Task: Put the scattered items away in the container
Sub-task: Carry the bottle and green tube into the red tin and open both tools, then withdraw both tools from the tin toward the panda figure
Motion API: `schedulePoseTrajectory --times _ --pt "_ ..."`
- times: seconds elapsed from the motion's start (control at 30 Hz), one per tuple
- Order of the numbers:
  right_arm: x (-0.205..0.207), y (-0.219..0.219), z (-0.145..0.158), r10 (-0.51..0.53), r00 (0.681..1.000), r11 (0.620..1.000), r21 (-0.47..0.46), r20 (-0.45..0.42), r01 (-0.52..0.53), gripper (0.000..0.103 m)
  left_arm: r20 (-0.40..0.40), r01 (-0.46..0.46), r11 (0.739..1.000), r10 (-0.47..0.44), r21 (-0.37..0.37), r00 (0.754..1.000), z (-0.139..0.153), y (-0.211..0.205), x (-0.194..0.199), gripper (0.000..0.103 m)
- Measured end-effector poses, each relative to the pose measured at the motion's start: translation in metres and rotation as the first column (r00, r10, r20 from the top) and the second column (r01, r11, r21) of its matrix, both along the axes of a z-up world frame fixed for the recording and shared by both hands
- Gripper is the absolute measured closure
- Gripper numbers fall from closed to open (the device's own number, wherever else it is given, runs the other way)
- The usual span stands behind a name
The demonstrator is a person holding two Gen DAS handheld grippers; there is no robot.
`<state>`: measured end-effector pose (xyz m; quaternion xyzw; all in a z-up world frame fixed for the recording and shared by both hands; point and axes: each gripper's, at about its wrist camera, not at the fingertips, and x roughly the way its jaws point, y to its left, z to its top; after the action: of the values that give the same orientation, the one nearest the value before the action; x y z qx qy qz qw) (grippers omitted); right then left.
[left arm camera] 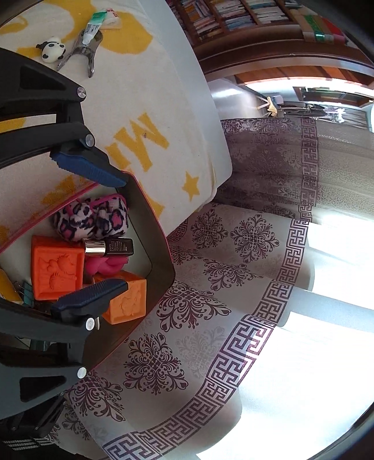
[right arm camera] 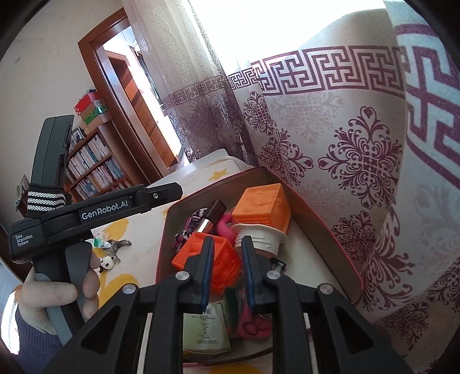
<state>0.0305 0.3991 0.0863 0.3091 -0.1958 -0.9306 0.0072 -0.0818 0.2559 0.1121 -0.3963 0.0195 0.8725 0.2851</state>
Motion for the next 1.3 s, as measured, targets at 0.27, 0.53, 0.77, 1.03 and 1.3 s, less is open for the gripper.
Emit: schedulePoseTrajectory --times 0.27,0.53,0.77,1.03,1.3 --pt "0.008 0.001 0.000 -0.034 0.999 0.999 -0.016 0.004 0.034 0.081 0.029 -0.064 0.998 0.063 0.015 0.998 -0.004 -0.039 0.003 0.021" --pt "0.013 -0.016 0.003 -0.022 1.000 1.000 -0.014 0.007 0.022 0.079 0.036 -0.161 0.987 0.160 0.028 0.987 -0.008 -0.099 0.009 0.021" --pt "0.010 -0.051 0.008 0.036 0.999 0.999 0.005 -0.004 -0.036 0.056 0.065 -0.300 0.953 0.297 0.045 0.953 -0.013 -0.169 0.006 0.021" --pt "0.002 -0.098 0.012 0.120 0.993 0.992 0.052 -0.012 -0.119 0.028 0.080 -0.403 0.915 0.400 0.033 0.913 -0.024 -0.235 0.008 0.021" --pt "-0.021 -0.149 -0.001 0.247 0.967 0.965 0.071 0.062 -0.251 0.023 0.110 -0.509 0.861 0.506 0.000 0.856 -0.047 -0.293 0.011 0.021"
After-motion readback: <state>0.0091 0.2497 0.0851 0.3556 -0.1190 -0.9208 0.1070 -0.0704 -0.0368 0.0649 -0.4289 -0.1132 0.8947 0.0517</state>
